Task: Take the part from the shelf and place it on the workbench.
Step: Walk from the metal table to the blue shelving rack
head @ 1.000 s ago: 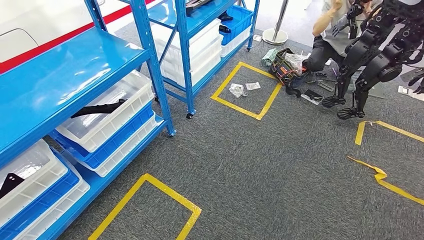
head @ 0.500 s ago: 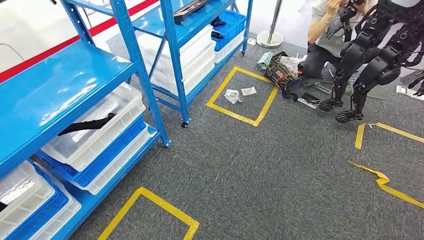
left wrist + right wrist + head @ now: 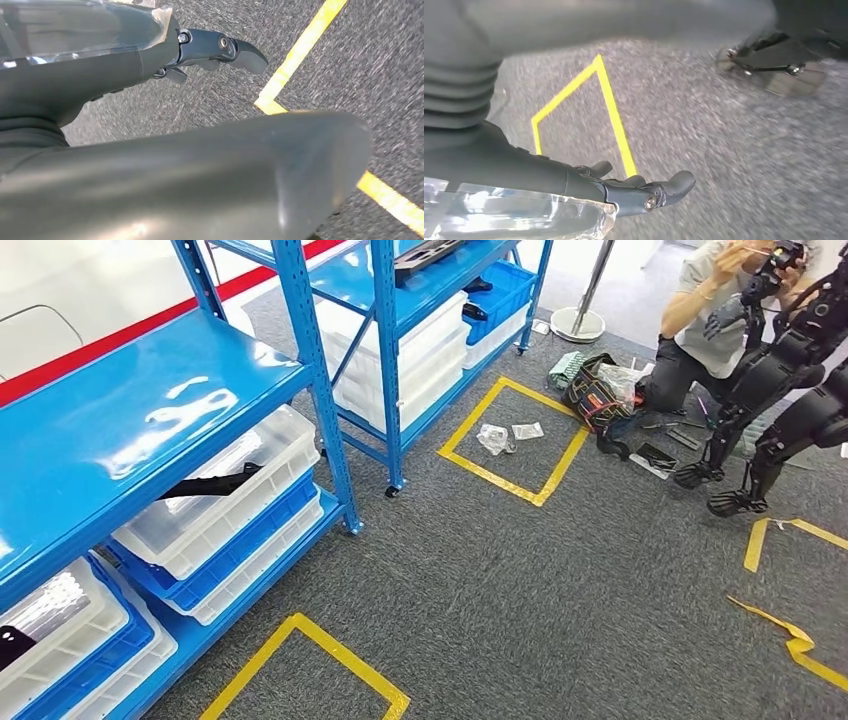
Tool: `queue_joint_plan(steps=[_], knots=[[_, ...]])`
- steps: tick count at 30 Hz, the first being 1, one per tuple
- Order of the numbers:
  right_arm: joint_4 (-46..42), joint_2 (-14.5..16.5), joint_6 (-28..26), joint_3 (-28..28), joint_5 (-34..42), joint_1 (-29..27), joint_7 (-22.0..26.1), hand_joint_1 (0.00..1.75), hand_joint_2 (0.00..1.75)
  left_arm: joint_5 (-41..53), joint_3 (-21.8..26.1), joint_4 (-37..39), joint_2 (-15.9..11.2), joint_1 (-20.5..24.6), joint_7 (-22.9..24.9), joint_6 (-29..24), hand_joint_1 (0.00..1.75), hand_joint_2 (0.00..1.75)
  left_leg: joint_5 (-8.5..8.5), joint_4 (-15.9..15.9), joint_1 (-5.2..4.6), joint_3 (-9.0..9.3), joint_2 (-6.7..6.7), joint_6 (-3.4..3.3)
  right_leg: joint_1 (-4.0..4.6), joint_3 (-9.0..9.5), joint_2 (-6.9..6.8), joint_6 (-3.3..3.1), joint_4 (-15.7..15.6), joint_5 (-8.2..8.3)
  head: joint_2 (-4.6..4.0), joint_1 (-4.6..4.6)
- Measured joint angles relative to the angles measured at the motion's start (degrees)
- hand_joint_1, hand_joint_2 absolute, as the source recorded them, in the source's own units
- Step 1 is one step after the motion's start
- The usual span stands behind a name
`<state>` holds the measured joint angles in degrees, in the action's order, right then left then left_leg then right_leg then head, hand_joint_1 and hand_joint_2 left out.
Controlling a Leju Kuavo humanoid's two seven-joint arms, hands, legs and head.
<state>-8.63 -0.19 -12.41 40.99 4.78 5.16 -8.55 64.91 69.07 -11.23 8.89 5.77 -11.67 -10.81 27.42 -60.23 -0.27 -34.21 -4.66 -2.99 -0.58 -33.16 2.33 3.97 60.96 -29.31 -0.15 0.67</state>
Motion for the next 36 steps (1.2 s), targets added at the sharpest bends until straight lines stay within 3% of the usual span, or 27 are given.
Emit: queue_joint_plan(steps=[1,3,5,7,9,10,11,12,14,16,19,20,21,23,25,26,27,28,29,31,32,34,36], knots=[[0.0,0.0,0.0,0.0,0.0,0.1,0.0,0.0,1.75,0.0,0.0,0.0,0.0,0.0,0.0,0.0,0.0,0.0,0.11,0.0,-0.06,0.03,-0.43,0.24,0.11,0.46,0.35,-0.45,-1.3,0.65,0.0,-0.01],[0.1,0.1,0.0,0.1,0.0,0.2,0.0,0.0,1.75,0.0,0.0,0.0,0.0,-0.2,0.0,0.0,0.0,0.0,0.15,0.2,-0.12,0.06,-0.99,0.73,0.02,0.88,-0.36,-1.41,-1.7,0.91,0.0,-0.04],[0.0,0.1,0.0,0.1,0.0,0.3,0.0,0.0,1.75,0.0,0.0,0.0,-0.1,-0.3,0.0,-0.1,0.0,0.0,1.16,-1.0,-0.16,-0.45,0.67,1.39,-0.42,1.4,-1.2,-2.21,-2.2,1.11,0.0,0.1],[0.0,0.1,0.0,0.1,0.0,0.2,-0.1,0.0,1.75,0.0,0.0,0.0,-0.1,-0.2,0.0,-0.1,0.0,0.0,4.31,-6.5,-0.01,-3.01,3.22,2.13,-0.66,1.86,-2.28,-2.97,-2.5,0.99,0.0,0.33],[0.0,0.1,0.0,0.1,0.0,0.1,-0.1,0.0,1.75,0.0,0.0,0.0,-0.1,-0.2,0.0,-0.1,0.0,0.0,7.13,-13.7,0.44,-6.83,4.07,2.8,-0.64,2.12,-3.55,-3.43,-2.5,0.71,0.0,0.4],[0.0,0.1,0.0,0.1,0.0,0.2,-0.1,0.0,1.75,0.0,0.0,0.0,-0.1,-0.2,0.0,-0.1,0.0,0.0,7.1,-15.2,0.7,-7.84,4.26,3.08,-0.68,2.26,-4.18,-3.48,-2.5,0.57,0.0,0.39],[0.0,0.2,0.0,0.1,0.0,0.2,-0.1,0.0,1.75,0.0,0.0,0.0,-0.2,-0.2,0.0,-0.1,0.0,0.0,5.96,-14.5,0.96,-7.68,4.51,3.3,-0.76,2.43,-4.72,-3.4,-2.5,0.41,0.0,0.42],[0.0,0.2,0.0,0.1,0.0,0.4,-0.1,0.0,1.75,0.0,0.0,0.0,-0.2,-0.3,0.0,-0.1,0.0,0.0,4.06,-11.7,1.19,-6.36,4.99,3.46,-0.87,2.67,-5.2,-3.23,-2.5,0.22,0.0,0.42],[0.0,0.2,0.0,0.1,0.0,0.5,-0.1,0.0,1.75,0.0,0.0,0.0,-0.2,-0.2,0.0,-0.1,0.0,0.0,0.78,-4.2,1.3,-2.47,7.26,3.62,-0.76,3.18,-6.05,-2.61,-2.4,-0.3,0.0,0.54],[0.0,0.2,0.1,0.1,0.0,0.7,-0.1,0.0,1.75,0.0,0.0,0.0,-0.1,0.1,0.0,-0.1,0.0,0.0,-0.09,-0.4,1.07,-0.37,8.49,3.1,-0.32,3.55,-6.87,-1.88,-2.4,-0.84,0.0,0.52],[0.0,0.2,0.2,0.1,0.0,1.1,-0.1,0.0,1.75,0.0,0.0,0.0,-0.2,0.1,0.0,-0.4,0.0,0.0,-0.03,0.2,0.75,-0.2,6.8,1.6,-0.21,4.44,-8.04,-0.88,-2.8,-1.3,0.0,0.23],[0.0,0.2,0.2,0.1,0.0,1.3,-0.1,0.0,1.75,0.0,0.0,0.0,-0.2,0.1,0.0,-0.5,0.0,0.0,-0.2,0.4,0.81,-0.1,6.23,1.14,-0.3,4.42,-7.49,-0.69,-2.2,-1.77,0.0,0.2],[0.0,0.2,0.2,0.1,0.1,1.4,0.0,0.0,1.75,0.0,0.0,0.0,-0.2,0.1,0.0,-0.5,0.0,0.0,-0.39,0.6,0.92,0.02,5.69,0.72,-0.35,3.78,-6.44,-0.68,-0.6,-2.76,0.0,0.09],[0.0,0.2,0.2,0.1,0.1,1.6,0.0,0.0,1.75,0.0,0.0,0.0,-0.2,0.1,-0.1,-0.6,0.0,0.0,-0.54,0.8,0.97,0.07,4.61,0.18,-0.41,0.48,-3.98,-1.14,6.2,-5.78,0.0,-0.18],[-0.1,0.4,0.2,0.1,0.2,2.0,0.0,0.0,1.75,0.0,0.0,0.0,-0.2,0.1,-0.3,-0.5,0.0,0.0,-0.51,0.8,0.86,0.09,3.24,-0.01,-0.35,-2.74,-3.25,-1.2,12.7,-7.71,0.0,-0.27],[-0.1,0.4,0.3,0.1,0.1,2.1,0.0,0.0,1.75,0.0,0.0,0.0,-0.1,0.1,-0.3,-0.6,0.0,0.0,-0.49,0.8,0.83,0.17,2.45,-0.03,-0.35,-3.12,-3.21,-0.91,13.3,-7.4,0.0,-0.28],[-0.1,0.5,0.3,0.1,0.1,2.2,0.0,0.0,1.75,-0.1,0.0,0.0,-0.1,0.1,-0.3,-0.6,0.0,0.0,-0.48,0.8,0.82,0.27,1.6,-0.02,-0.36,-2.45,-3.1,-0.49,11.6,-6.2,0.0,-0.28],[-0.2,0.5,0.3,0.1,0.1,2.1,0.0,0.0,1.75,-0.1,0.0,0.0,-0.1,0.1,-0.3,-0.6,0.0,0.0,-0.48,0.8,0.83,0.38,0.74,0.01,-0.42,-0.94,-2.66,-0.07,7.9,-4.38,0.0,-0.3],[-0.2,0.4,0.3,0.1,0.1,2.0,-0.1,0.0,1.75,-0.1,0.0,0.0,-0.1,0.1,-0.3,-0.6,0.0,0.0,-0.49,0.7,0.83,0.37,-0.06,0.11,-0.52,0.77,-1.32,0.12,3.8,-2.71,0.0,-0.31],[-0.1,0.4,0.3,0.1,0.1,1.9,-0.1,0.0,1.75,0.0,0.0,0.0,-0.1,0.1,-0.3,-0.6,0.0,0.0,-0.56,0.7,0.7,0.2,-1.33,0.6,-0.52,2.85,0.83,-0.12,-1.8,-0.73,0.0,-0.27],[-0.1,0.4,0.3,0.1,0.1,1.9,-0.1,0.0,1.75,0.0,0.0,0.0,-0.1,0.0,-0.3,-0.6,0.0,0.0,-0.68,0.8,0.7,0.08,-1.78,0.96,-0.41,3.09,1.41,-0.47,-2.6,-0.6,0.0,-0.26],[-0.2,0.5,0.3,0.1,0.2,2.0,-0.1,0.0,1.75,0.1,0.0,0.0,-0.1,-0.1,-0.3,-0.6,0.0,0.0,-0.91,1.1,0.78,-0.04,-2.4,1.69,-0.5,3.4,0.43,-1.17,-3.0,-0.27,0.0,-0.25],[-0.2,0.5,0.3,0.1,0.2,2.0,-0.1,0.0,1.75,0.2,0.0,0.0,-0.2,-0.2,-0.3,-0.6,0.0,0.0,0.23,-0.6,0.64,-0.9,-0.31,2.21,-0.97,3.94,-0.86,-2.17,-3.5,0.09,0.0,-0.03]])
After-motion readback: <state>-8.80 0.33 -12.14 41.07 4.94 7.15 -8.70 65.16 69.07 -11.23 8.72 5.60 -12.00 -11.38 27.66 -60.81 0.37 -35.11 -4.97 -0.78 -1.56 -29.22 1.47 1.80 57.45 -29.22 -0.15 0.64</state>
